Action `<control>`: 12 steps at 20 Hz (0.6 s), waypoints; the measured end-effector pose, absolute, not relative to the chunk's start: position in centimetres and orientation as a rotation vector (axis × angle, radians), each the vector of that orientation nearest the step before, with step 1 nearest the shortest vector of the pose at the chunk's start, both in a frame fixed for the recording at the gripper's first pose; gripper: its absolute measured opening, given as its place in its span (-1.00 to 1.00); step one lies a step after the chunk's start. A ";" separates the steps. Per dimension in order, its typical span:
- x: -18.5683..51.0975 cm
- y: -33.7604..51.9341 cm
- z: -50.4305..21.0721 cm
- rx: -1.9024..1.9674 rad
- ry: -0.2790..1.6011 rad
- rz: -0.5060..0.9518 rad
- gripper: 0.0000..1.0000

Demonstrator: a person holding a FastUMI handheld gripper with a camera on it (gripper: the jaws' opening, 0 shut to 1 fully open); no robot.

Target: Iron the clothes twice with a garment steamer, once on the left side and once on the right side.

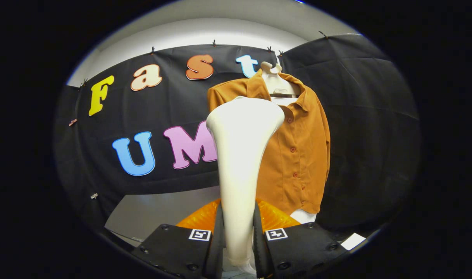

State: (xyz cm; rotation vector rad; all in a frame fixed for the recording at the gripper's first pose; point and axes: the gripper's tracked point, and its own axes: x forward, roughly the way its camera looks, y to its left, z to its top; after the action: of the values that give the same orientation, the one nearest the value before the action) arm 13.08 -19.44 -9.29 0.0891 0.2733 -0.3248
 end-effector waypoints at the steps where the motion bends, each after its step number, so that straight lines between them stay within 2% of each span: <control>1: 13.8 -20.3 -9.3 0.098 0.277 -0.314 -0.28; 12: 19.2 -26.0 -11.9 0.133 0.334 -0.211 -0.27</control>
State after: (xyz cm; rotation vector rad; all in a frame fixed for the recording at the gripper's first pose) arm 19.17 -26.05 -11.89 0.1331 0.3339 -0.2113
